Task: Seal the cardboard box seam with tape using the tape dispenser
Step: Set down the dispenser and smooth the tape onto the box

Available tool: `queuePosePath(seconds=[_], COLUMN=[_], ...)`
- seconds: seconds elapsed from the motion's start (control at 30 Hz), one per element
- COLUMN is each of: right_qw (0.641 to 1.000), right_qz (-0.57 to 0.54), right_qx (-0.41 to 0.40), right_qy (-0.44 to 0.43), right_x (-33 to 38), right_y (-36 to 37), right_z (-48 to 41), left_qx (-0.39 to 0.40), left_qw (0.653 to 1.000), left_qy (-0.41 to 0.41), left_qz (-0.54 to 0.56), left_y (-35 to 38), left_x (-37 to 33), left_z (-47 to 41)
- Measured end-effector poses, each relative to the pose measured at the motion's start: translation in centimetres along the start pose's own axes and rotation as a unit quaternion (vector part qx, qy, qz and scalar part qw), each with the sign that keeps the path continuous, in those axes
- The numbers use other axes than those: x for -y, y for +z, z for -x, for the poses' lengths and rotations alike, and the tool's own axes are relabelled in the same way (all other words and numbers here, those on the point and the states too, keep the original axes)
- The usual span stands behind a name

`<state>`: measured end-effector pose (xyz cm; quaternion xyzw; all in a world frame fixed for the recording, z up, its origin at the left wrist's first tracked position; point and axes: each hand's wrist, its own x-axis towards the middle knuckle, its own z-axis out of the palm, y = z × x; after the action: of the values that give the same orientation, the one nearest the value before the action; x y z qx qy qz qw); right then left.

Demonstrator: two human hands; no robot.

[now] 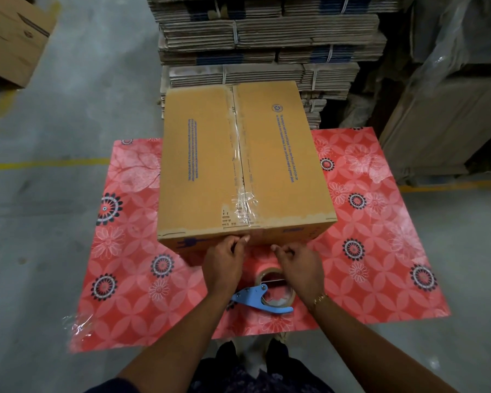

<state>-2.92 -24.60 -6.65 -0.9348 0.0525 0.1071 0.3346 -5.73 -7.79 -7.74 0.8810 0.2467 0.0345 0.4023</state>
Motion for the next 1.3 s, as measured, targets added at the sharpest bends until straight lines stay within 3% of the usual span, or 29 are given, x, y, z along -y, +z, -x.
queuePosePath(seconds=[0.1,0.17,0.33,0.5,0.57,0.63,0.7,0.9,1.3], right_qw=[0.958,0.927,0.907,0.891,0.889,0.89,0.89,0.89,0.877], right_qz=[0.12,0.166,0.289,0.338,0.337,0.333,0.332,0.331,0.35], right_qx=[-0.088,-0.108,0.006,0.015,0.009,0.004,0.003,-0.003,-0.015], right_qy=[-0.245,-0.319,-0.306,-0.303,-0.309,-0.311,-0.314,-0.315,-0.328], right_x=[0.3,1.5,3.2,3.0,3.0,3.0,2.9,2.9,2.5], right_y=[-2.0,-3.0,-2.8,-2.3,-2.2,-2.2,-2.1,-2.1,-2.0], right_z=[0.4,-0.9,-5.2,-5.7,-5.7,-5.7,-5.7,-5.6,-5.7], left_qx=[-0.002,-0.001,-0.01,0.041,0.031,-0.012,-0.042,0.033,-0.025], left_qw=[1.0,0.999,0.998,0.992,0.972,0.93,0.903,0.858,0.865], left_qy=[0.021,0.033,0.048,0.041,0.153,0.302,0.349,0.358,0.344], left_qz=[-0.015,-0.024,-0.036,-0.108,-0.175,-0.209,-0.247,-0.368,-0.363], left_y=[0.1,0.2,0.1,-0.7,-2.2,-3.9,-4.8,-4.5,-3.2], left_x=[0.4,0.6,0.7,1.8,2.0,1.2,0.0,0.0,0.1], left_z=[-0.2,-0.3,-0.4,-0.4,0.4,0.7,-0.2,-4.5,-4.5])
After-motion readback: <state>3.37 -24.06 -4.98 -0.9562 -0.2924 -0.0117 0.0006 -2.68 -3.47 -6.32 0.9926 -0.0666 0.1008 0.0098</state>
